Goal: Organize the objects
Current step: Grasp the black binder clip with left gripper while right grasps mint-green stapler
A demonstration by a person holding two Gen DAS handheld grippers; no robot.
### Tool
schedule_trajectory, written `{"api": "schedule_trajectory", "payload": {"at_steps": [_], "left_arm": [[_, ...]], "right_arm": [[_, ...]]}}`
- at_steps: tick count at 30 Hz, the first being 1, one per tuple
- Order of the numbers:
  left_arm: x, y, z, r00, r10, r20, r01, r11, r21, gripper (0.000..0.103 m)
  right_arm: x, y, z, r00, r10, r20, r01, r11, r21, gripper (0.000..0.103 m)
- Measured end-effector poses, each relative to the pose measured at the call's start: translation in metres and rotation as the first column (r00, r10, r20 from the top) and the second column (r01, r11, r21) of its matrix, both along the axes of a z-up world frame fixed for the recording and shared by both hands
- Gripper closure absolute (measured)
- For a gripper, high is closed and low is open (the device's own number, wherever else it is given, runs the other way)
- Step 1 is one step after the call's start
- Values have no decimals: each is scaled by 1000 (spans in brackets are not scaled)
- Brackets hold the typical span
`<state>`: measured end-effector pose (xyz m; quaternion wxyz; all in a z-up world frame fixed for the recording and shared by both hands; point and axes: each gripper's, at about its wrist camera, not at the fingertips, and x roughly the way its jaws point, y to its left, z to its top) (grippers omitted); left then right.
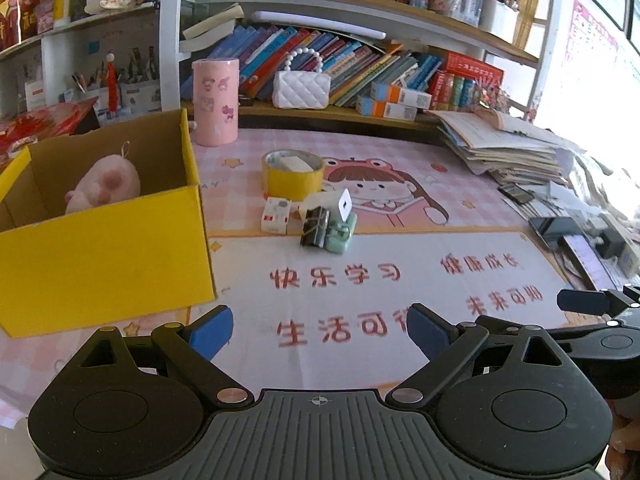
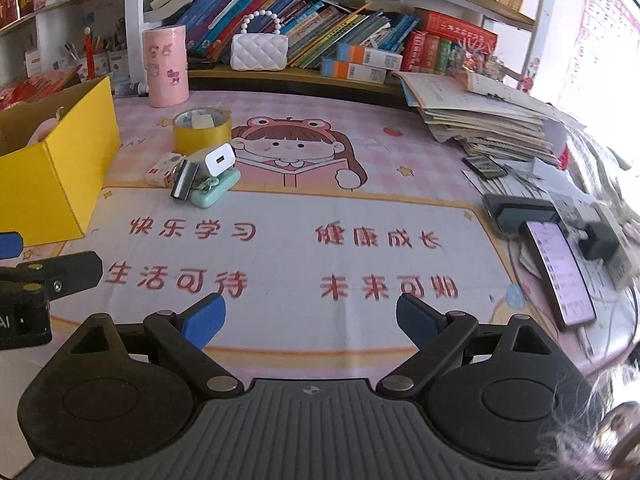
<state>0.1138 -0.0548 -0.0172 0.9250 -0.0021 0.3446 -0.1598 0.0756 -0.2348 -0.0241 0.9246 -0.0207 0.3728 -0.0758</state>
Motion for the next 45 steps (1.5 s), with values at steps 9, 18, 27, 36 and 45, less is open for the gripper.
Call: {"api": "schedule_trajectory", "payload": {"at_steps": [9,18,27,36,45], "left_arm": [[34,-24,0,999,48,-4,-48,999,-6,27],[79,-49,-10,995,101,-11,-100,994,43,56],[116,-67,-30,990,138,-26,-135,984,113,72],[128,-73,-39,986,166,-29,-160,974,159,97],[118,-52,-20,979,199,-32,-195,976,100,103]], "right_arm": [[35,-21,-6,995,105,-4,-105,994,19,13],[63,-29,-10,973,232,11,-232,973,1,13],[86,-35,-13,946,322,19,-322,947,-17,13],[102,-38,-18,921,389,30,-390,921,5,13],[129,-29,-21,880,471,67,-475,878,57,13]]}}
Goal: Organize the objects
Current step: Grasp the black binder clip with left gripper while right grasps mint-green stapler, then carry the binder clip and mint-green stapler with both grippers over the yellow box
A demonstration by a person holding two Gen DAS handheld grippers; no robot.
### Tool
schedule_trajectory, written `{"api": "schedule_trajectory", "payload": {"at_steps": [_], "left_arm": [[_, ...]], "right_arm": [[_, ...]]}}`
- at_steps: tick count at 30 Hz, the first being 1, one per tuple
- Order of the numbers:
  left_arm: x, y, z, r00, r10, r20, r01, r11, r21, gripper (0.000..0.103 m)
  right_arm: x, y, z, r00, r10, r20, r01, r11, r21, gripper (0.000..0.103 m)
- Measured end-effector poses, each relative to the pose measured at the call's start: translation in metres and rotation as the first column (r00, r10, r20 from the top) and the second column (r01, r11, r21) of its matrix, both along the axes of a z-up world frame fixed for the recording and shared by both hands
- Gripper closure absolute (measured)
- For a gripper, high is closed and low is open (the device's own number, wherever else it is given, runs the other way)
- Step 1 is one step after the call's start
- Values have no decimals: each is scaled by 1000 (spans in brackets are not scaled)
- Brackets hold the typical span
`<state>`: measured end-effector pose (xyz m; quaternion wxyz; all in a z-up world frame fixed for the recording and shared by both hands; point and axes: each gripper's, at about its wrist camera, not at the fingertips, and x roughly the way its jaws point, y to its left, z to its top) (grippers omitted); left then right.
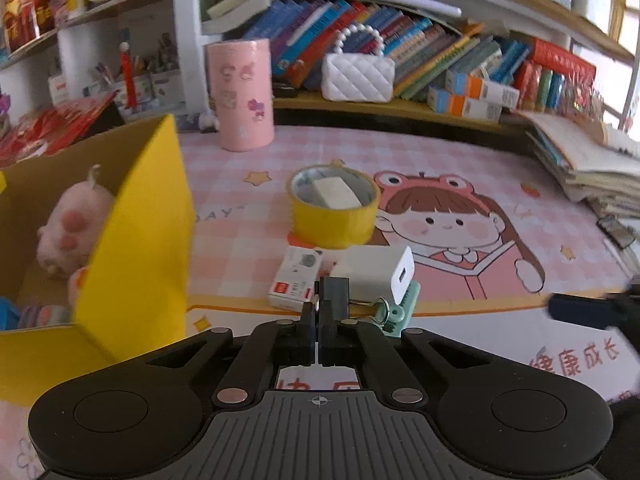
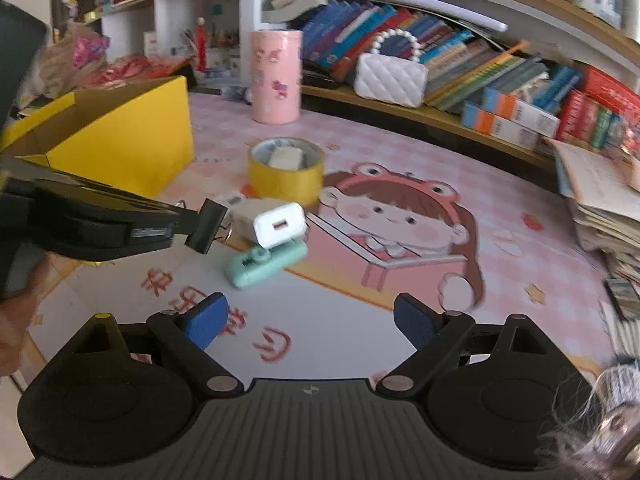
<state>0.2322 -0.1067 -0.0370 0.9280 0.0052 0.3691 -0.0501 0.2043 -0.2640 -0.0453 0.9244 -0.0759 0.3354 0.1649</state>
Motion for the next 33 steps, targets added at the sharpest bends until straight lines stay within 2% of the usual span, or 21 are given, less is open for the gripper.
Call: {"api": "schedule_trajectory", "payload": {"at_steps": [3,9,13,18,19,21,28,31,33], "left_arm": [[-12,9,12,1000,6,16,-6,1000,-23,103],[-42,33,27,999,45,9,-43,992,-121,103],[-55,42,28,999,51,-7,-52,990,-134,103],[-68,52,30,998,65,-3,-65,987,-145,103],[-70,54,31,998,66,-2,-66,987,-146,103],[-74,57,31,998,67,0,-67,987,-149,103],[-83,66,31,999,33,16,-29,982,-184,103],[-86,71,29,1000,9,23,-4,980,-199,103],[-88,75,27,1000,-3,17,7,978,-210,103]], "right_arm": [[14,7,-7,998,57,1,-57,998,8,13],[47,26,-22,982,189,10,-189,982,-26,13],[68,33,-33,967,254,-18,-254,967,-34,14],[85,32,-42,948,311,-65,-310,950,16,22],[86,31,-42,949,309,-66,-308,951,30,31],[85,30,-40,950,305,-63,-303,952,32,35],[54,23,-29,980,167,-106,-164,986,33,35],[33,18,-17,991,32,-133,-25,998,49,35],[18,16,-9,983,-73,-171,84,995,60,35]]}}
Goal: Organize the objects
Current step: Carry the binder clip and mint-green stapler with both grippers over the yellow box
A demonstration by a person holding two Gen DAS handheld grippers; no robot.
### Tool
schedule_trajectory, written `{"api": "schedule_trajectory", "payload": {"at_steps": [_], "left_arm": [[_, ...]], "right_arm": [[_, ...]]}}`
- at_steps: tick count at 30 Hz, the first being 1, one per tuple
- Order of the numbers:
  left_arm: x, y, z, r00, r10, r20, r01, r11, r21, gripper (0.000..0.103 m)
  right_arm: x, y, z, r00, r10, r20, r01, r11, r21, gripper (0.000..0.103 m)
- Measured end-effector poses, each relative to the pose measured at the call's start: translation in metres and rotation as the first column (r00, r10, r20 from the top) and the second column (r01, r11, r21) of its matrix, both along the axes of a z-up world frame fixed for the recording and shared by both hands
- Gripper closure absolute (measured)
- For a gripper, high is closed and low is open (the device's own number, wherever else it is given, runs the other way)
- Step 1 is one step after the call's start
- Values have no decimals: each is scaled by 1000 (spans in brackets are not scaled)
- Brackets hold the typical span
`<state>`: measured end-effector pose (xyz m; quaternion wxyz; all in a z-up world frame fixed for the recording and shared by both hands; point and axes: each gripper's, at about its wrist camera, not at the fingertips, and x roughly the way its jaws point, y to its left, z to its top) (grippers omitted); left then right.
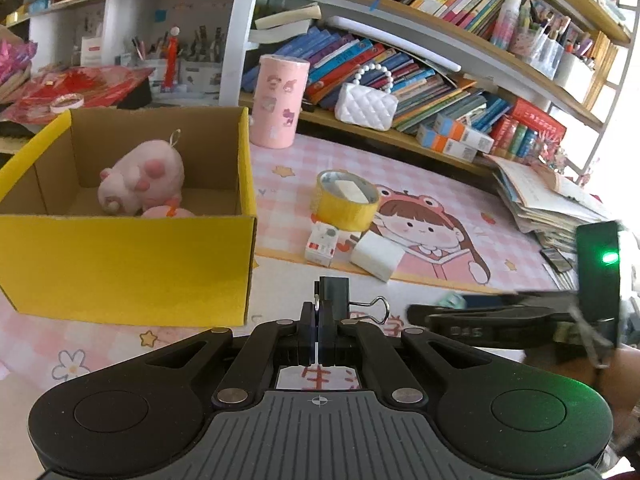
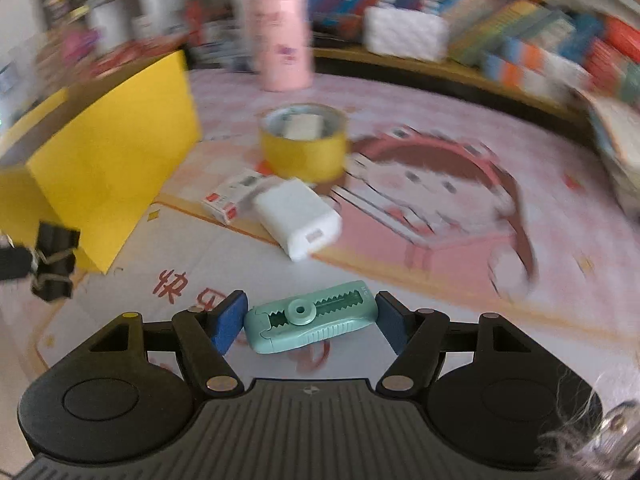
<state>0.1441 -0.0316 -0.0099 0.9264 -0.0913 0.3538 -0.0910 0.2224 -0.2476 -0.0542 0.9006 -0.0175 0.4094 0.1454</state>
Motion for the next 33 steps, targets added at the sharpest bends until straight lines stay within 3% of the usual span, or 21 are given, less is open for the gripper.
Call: {"api": "schedule_trajectory", "payload": {"at_steps": [2,5,12,23,33], "left_arm": [[-2,6,-2,1000,-4,-8,3,1000,-20,103],[-8,18,-2,1000,-7,1,7,999,-43,103],[-33,51,5,1000,-1,26,2,998,-55,103],[-81,124,11,994,107,31,-105,993,-57,103],[-115,167,21,986,150,77,-146,988,-50,103]], "right_arm": [[-17,1,8,997,-74,-37,74,997,11,35],[-43,11,22,996,-88,-33,88,996,24,35],[-88,64,42,1000,-15,13,15,1000,3,35],[-133,156,40,987,158,17,-157,987,-29,35],[-159,202,45,980,191,49,-191,982,-16,35]]}}
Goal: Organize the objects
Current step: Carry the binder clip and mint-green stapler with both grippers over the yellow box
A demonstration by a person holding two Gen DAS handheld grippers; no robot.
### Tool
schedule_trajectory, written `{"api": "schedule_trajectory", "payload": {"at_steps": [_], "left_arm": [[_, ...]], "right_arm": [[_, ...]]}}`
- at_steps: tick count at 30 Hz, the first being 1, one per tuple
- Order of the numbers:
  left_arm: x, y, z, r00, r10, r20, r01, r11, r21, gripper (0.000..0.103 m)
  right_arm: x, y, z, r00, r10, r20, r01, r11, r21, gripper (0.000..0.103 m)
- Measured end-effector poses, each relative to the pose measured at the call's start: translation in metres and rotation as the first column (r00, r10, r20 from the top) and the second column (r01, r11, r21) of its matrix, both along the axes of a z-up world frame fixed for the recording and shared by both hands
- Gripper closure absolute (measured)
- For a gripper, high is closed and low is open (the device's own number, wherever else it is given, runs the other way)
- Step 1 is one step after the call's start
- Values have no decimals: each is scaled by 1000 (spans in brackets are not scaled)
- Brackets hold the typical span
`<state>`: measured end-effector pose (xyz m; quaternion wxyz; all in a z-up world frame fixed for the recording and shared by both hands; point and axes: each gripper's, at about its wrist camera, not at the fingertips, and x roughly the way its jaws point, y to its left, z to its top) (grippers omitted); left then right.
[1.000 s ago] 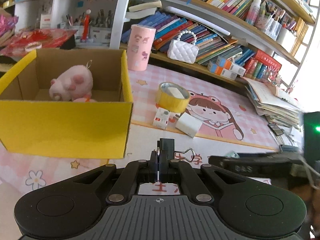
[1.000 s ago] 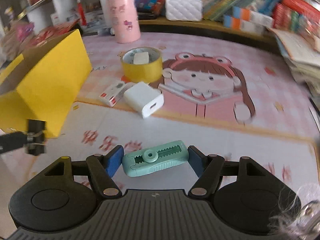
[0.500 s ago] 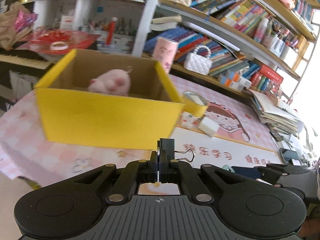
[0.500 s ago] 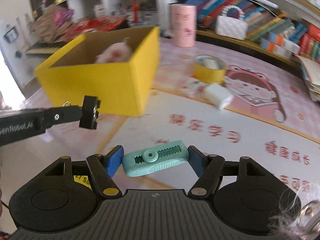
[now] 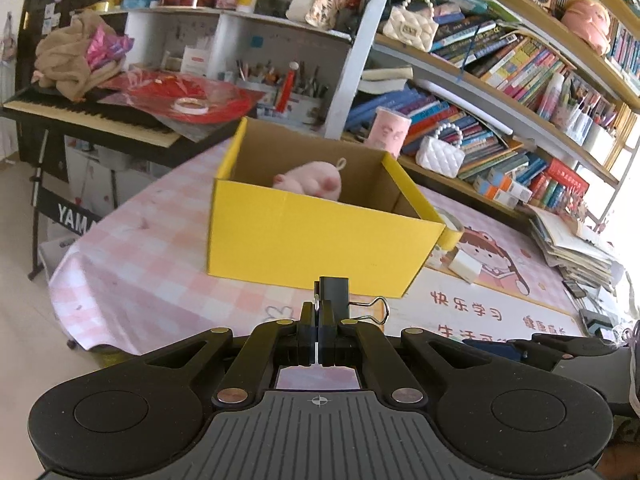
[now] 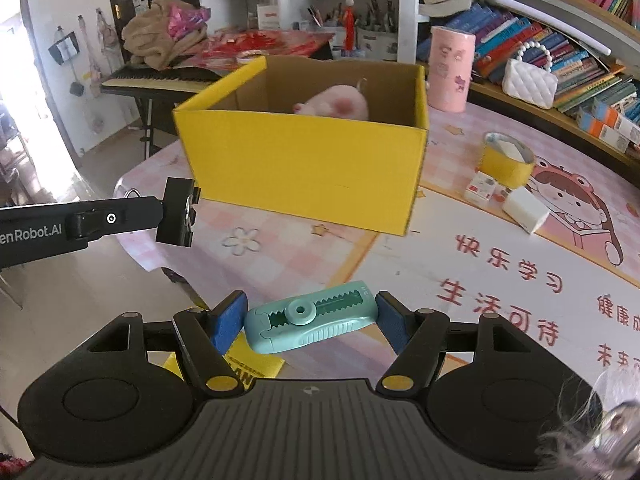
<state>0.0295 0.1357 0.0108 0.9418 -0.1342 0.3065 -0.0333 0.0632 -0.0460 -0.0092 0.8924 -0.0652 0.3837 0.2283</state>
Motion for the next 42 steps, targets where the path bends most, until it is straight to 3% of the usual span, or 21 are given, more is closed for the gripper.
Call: {"api": "schedule_trajectory", "payload": {"at_steps": [13,21,32,42], "left_arm": [[-15,22,11,998,-20,54,20,1000,7,103],[0,24,27,993,-36,116,35,999,10,103],[49,17,50,981,-18,191,11,999,36,103],[108,12,41,986,28,165,-39,998,59,103]], "right_arm": [[-21,26,7,999,-23,30,22,1000,8,35],[-9,26,23,997,-52,57,52,999,6,35],[46,26,51,992,-40,124,34,998,47,35],[122,30,69,979,1,203,-15,998,66,35]]}}
